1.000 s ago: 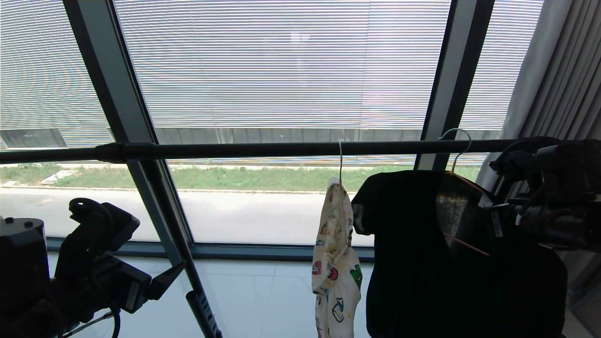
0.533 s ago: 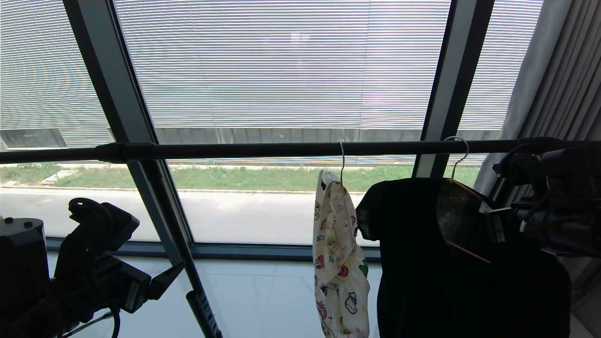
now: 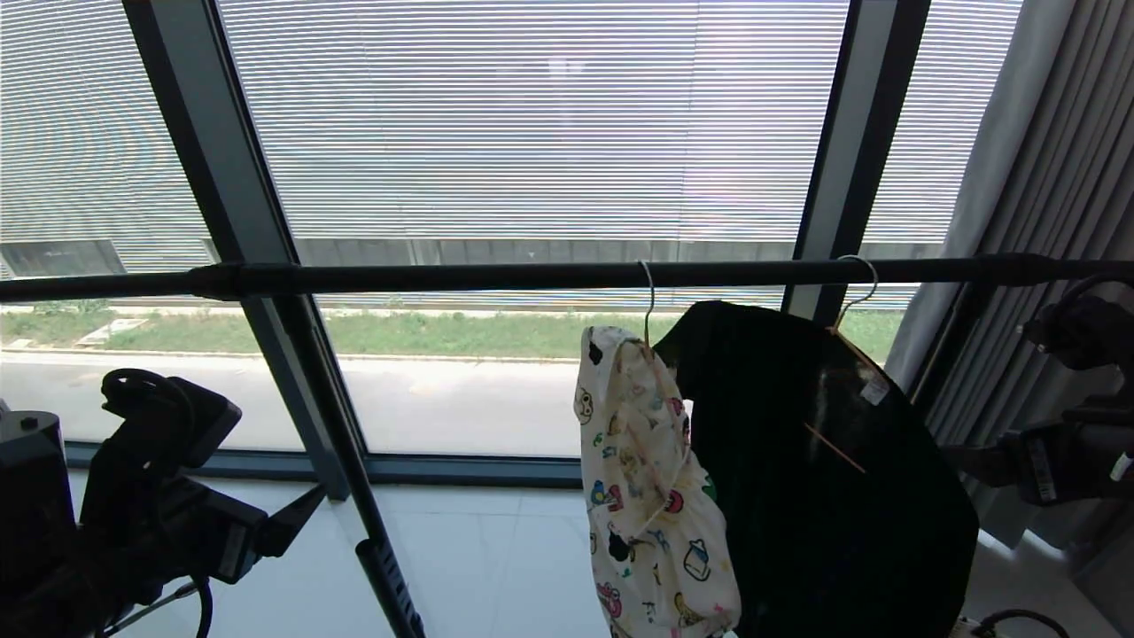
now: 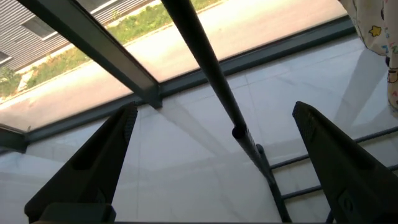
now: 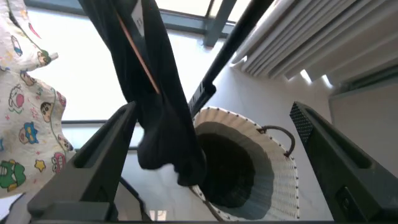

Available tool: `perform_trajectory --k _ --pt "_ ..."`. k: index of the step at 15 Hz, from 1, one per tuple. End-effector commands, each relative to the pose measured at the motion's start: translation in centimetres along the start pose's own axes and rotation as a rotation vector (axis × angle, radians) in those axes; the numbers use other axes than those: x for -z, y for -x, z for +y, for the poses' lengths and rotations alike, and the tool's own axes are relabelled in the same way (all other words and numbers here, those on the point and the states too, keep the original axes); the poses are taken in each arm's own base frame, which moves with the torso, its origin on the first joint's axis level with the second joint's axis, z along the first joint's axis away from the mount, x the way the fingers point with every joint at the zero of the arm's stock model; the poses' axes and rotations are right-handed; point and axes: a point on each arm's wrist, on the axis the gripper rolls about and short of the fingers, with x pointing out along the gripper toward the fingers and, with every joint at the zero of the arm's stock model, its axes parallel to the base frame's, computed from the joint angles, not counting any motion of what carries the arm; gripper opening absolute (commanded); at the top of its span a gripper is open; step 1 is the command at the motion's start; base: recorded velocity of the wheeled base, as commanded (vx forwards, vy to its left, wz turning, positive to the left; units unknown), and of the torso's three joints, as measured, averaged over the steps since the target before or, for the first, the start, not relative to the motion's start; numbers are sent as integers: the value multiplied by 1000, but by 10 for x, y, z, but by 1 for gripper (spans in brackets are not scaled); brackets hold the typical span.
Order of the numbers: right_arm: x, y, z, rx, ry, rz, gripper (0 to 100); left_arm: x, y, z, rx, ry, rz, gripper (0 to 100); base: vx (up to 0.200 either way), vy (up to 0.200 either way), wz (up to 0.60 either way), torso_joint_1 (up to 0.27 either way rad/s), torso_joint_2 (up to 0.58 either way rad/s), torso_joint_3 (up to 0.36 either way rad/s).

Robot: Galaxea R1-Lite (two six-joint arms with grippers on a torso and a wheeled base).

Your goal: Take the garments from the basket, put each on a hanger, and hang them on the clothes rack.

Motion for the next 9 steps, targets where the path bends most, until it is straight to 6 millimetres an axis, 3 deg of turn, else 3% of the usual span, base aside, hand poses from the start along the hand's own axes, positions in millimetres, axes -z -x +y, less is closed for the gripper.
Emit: perform_trajectory --k 1,9 --pt "11 26 -9 14 56 -65 100 2 2 4 -26 12 3 100 -200 0 0 2 2 2" --pt "33 35 -14 99 129 -123 100 14 24 24 -200 105 5 100 -200 0 0 1 1 4"
